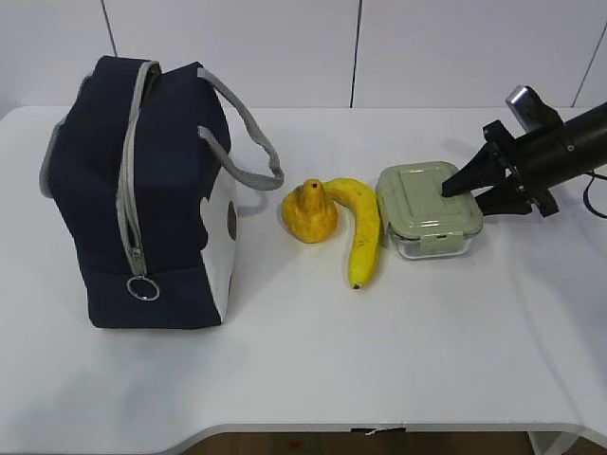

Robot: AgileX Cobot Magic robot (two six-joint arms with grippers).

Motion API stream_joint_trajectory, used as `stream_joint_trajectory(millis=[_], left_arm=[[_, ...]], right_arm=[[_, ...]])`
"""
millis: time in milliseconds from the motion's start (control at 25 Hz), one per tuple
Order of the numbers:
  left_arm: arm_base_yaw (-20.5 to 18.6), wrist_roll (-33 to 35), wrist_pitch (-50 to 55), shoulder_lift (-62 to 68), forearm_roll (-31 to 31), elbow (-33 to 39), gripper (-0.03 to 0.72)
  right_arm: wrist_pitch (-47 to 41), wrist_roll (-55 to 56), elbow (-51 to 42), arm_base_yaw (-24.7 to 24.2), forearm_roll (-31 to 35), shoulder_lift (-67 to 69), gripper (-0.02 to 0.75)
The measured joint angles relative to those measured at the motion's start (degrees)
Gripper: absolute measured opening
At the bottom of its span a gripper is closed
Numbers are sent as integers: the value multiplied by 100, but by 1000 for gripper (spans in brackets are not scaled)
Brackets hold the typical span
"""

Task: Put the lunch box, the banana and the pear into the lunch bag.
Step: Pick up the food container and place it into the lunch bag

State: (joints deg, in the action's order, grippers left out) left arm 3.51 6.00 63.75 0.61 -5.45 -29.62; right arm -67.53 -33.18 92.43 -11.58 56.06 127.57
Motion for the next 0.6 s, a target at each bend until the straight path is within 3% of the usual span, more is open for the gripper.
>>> stream_joint_trajectory(millis=[600], left_arm=[[0,0,0,0,0,0,434]], right_arm=[[11,174,0,0,-100,-313,366]])
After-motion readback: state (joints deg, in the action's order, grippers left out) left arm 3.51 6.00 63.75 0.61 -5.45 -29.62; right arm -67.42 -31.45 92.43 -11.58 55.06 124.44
